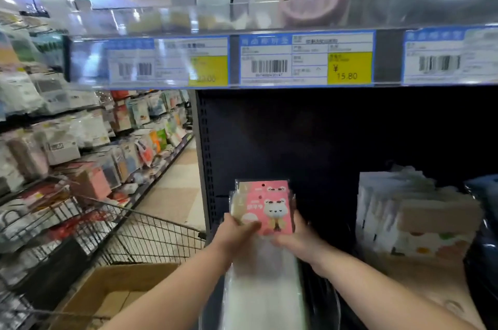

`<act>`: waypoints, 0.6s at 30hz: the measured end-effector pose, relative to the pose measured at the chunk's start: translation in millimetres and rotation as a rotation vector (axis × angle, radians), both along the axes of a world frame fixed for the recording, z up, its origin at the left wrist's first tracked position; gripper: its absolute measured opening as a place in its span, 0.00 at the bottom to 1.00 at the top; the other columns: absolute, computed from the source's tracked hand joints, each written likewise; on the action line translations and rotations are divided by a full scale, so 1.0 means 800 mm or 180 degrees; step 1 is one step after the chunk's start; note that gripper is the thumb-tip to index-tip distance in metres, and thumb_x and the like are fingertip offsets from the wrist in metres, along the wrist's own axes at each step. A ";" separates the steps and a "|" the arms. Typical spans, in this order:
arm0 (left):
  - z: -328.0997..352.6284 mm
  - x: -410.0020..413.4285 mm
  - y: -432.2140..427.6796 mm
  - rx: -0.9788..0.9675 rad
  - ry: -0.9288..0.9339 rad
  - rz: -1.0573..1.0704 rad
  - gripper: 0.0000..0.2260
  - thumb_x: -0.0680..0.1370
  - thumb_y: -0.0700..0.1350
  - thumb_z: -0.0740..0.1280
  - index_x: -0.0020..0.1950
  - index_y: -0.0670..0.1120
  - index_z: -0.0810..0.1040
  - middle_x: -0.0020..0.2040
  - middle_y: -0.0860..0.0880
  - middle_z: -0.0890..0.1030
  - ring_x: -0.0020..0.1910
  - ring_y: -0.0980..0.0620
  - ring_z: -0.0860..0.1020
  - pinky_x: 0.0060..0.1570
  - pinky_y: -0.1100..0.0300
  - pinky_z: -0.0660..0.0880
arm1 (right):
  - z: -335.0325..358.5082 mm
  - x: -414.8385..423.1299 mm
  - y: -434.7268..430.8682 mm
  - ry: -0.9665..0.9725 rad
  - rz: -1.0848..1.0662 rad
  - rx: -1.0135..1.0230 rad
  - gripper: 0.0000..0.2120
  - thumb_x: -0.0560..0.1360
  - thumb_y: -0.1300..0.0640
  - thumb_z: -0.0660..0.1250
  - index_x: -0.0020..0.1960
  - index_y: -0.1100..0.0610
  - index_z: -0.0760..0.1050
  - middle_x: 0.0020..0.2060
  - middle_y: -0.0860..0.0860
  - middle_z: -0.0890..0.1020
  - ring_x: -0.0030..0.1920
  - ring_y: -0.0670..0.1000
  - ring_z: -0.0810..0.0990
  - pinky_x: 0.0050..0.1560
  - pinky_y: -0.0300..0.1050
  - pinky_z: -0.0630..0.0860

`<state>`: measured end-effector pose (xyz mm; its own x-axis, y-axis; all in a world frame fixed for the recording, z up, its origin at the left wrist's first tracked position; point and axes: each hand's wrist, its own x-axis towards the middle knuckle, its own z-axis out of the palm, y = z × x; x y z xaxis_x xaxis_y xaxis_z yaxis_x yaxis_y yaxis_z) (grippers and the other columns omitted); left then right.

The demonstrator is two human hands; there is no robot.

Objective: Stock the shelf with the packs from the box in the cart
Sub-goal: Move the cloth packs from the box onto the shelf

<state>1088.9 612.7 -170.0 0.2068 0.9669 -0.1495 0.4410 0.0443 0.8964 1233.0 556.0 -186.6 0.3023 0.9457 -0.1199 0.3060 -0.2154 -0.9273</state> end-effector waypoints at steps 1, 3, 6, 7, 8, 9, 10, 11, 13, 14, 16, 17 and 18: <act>-0.004 0.000 0.003 -0.0112 -0.0129 -0.0004 0.22 0.73 0.45 0.73 0.60 0.37 0.68 0.54 0.43 0.77 0.46 0.49 0.75 0.44 0.58 0.73 | 0.001 -0.003 -0.001 0.0128 -0.0057 0.0023 0.44 0.59 0.55 0.80 0.70 0.50 0.62 0.58 0.48 0.79 0.59 0.48 0.78 0.59 0.42 0.76; -0.007 -0.002 0.003 -0.0259 -0.0236 -0.0054 0.19 0.73 0.42 0.73 0.56 0.39 0.67 0.51 0.42 0.77 0.43 0.50 0.75 0.42 0.58 0.74 | -0.009 -0.001 0.002 0.0305 -0.0288 0.0031 0.55 0.48 0.45 0.79 0.72 0.51 0.59 0.62 0.51 0.76 0.61 0.50 0.76 0.64 0.50 0.74; -0.010 -0.006 0.004 -0.0619 -0.0704 -0.0116 0.20 0.72 0.38 0.73 0.57 0.39 0.64 0.53 0.41 0.76 0.47 0.48 0.76 0.47 0.54 0.76 | -0.026 0.006 0.008 0.0596 -0.0458 -0.0076 0.61 0.45 0.46 0.79 0.73 0.54 0.56 0.66 0.55 0.73 0.63 0.53 0.76 0.63 0.51 0.74; -0.010 -0.008 0.005 -0.0756 -0.0850 -0.0124 0.22 0.72 0.37 0.73 0.59 0.37 0.64 0.54 0.40 0.75 0.51 0.45 0.77 0.49 0.53 0.76 | -0.022 0.002 0.005 0.0659 -0.0500 -0.0063 0.58 0.47 0.48 0.79 0.72 0.54 0.57 0.65 0.56 0.74 0.61 0.53 0.77 0.59 0.49 0.76; -0.010 -0.009 0.005 -0.0906 -0.1015 -0.0150 0.23 0.73 0.36 0.72 0.61 0.36 0.64 0.57 0.38 0.75 0.55 0.41 0.77 0.50 0.50 0.76 | -0.017 -0.002 0.002 0.0689 -0.0521 -0.0033 0.53 0.49 0.52 0.79 0.69 0.55 0.60 0.62 0.56 0.76 0.58 0.53 0.78 0.54 0.46 0.77; -0.011 -0.009 0.006 -0.1061 -0.1176 -0.0164 0.23 0.73 0.35 0.71 0.63 0.34 0.64 0.61 0.35 0.74 0.56 0.39 0.77 0.49 0.49 0.76 | -0.016 -0.003 0.001 0.0710 -0.0506 0.0003 0.47 0.50 0.55 0.77 0.66 0.55 0.62 0.59 0.57 0.78 0.55 0.53 0.80 0.49 0.44 0.77; -0.011 -0.010 0.005 -0.1169 -0.1286 -0.0182 0.23 0.73 0.34 0.70 0.64 0.33 0.64 0.62 0.32 0.73 0.55 0.38 0.77 0.46 0.49 0.77 | -0.016 -0.003 0.001 0.0761 -0.0473 0.0044 0.43 0.52 0.57 0.76 0.64 0.55 0.64 0.57 0.57 0.79 0.53 0.53 0.80 0.47 0.44 0.77; -0.012 -0.011 0.003 -0.1223 -0.1335 -0.0201 0.22 0.74 0.34 0.69 0.64 0.33 0.66 0.62 0.31 0.73 0.51 0.39 0.79 0.40 0.51 0.79 | -0.017 -0.003 0.001 0.0772 -0.0433 0.0073 0.41 0.52 0.58 0.75 0.64 0.56 0.66 0.55 0.57 0.80 0.52 0.54 0.81 0.49 0.45 0.78; -0.009 -0.012 -0.004 -0.1167 -0.1402 -0.0248 0.14 0.75 0.31 0.67 0.60 0.31 0.72 0.54 0.32 0.79 0.39 0.44 0.80 0.29 0.58 0.78 | -0.020 -0.001 0.003 0.0752 -0.0413 0.0110 0.42 0.50 0.55 0.75 0.63 0.58 0.70 0.53 0.57 0.82 0.52 0.55 0.82 0.56 0.51 0.78; -0.007 -0.013 -0.006 -0.1061 -0.1432 -0.0307 0.09 0.75 0.29 0.65 0.55 0.31 0.75 0.45 0.35 0.81 0.33 0.47 0.81 0.26 0.61 0.77 | -0.016 -0.002 0.001 0.0734 -0.0403 0.0162 0.42 0.50 0.54 0.75 0.63 0.58 0.71 0.53 0.57 0.82 0.52 0.55 0.82 0.58 0.53 0.78; 0.005 -0.010 -0.012 -0.0790 -0.1523 -0.0341 0.04 0.75 0.27 0.65 0.45 0.35 0.75 0.29 0.44 0.80 0.22 0.54 0.78 0.20 0.66 0.72 | -0.002 -0.002 -0.001 0.0651 -0.0403 0.0317 0.38 0.52 0.55 0.74 0.62 0.57 0.73 0.52 0.56 0.83 0.51 0.54 0.82 0.56 0.51 0.79; 0.012 -0.010 -0.012 -0.0631 -0.1586 -0.0322 0.06 0.74 0.28 0.66 0.42 0.37 0.74 0.25 0.48 0.77 0.19 0.57 0.75 0.18 0.67 0.70 | 0.010 -0.003 -0.004 0.0598 -0.0392 0.0428 0.36 0.53 0.56 0.74 0.61 0.56 0.73 0.51 0.55 0.83 0.49 0.52 0.82 0.52 0.47 0.79; 0.019 -0.010 -0.011 -0.0430 -0.1636 -0.0324 0.08 0.74 0.29 0.68 0.40 0.39 0.72 0.24 0.50 0.77 0.18 0.59 0.74 0.18 0.67 0.69 | 0.020 -0.003 -0.007 0.0553 -0.0385 0.0564 0.33 0.55 0.58 0.73 0.60 0.55 0.73 0.50 0.54 0.83 0.47 0.50 0.82 0.47 0.42 0.78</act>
<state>1081.0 603.7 -154.8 0.3778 0.9173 -0.1259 -0.0449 0.1540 0.9871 1230.9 550.8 -170.2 0.4036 0.9148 -0.0156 0.1211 -0.0703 -0.9901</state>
